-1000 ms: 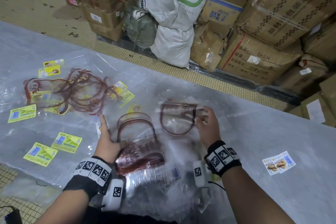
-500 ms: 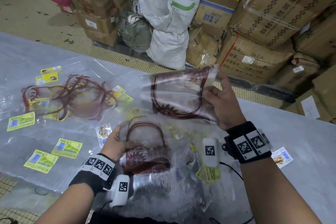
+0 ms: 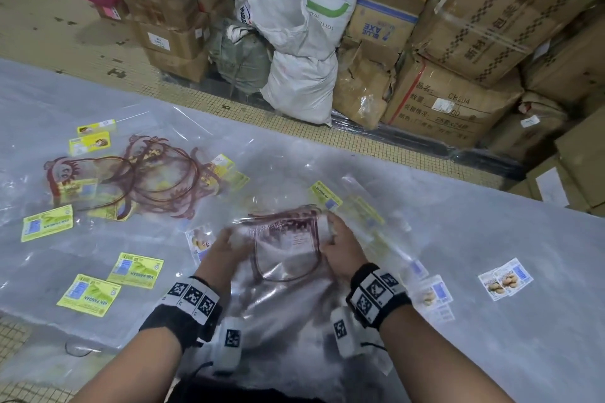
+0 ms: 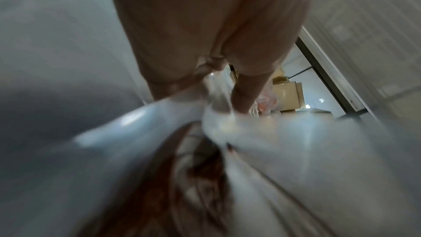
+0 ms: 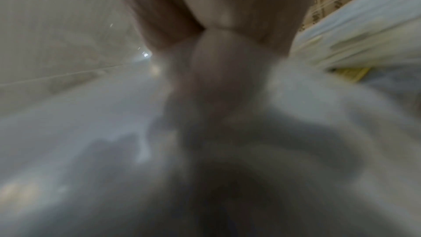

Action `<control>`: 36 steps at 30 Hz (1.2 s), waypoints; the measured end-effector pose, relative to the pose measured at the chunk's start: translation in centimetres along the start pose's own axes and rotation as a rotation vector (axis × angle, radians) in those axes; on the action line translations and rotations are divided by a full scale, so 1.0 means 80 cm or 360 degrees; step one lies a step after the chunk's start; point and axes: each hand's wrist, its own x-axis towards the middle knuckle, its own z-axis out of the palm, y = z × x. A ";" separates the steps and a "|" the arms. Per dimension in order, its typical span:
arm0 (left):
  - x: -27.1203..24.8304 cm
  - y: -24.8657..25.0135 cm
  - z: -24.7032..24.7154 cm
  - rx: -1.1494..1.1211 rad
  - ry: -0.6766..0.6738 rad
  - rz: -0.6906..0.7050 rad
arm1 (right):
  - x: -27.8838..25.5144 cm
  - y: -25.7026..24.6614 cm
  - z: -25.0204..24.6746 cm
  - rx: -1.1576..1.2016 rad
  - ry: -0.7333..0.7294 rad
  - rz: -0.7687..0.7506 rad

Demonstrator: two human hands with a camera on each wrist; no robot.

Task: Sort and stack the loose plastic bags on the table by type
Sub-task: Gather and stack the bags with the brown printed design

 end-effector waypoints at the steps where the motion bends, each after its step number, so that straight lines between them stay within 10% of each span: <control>1: 0.005 -0.002 -0.002 0.0076 -0.0020 0.0055 | -0.003 -0.005 0.003 -0.0067 0.0029 0.0000; 12: 0.026 0.033 -0.032 0.0114 -0.0297 0.0235 | -0.043 -0.011 0.043 0.0041 0.0441 0.0059; 36: 0.051 0.009 -0.058 0.0646 -0.0407 -0.0060 | -0.054 0.003 0.088 0.0799 0.0462 0.0332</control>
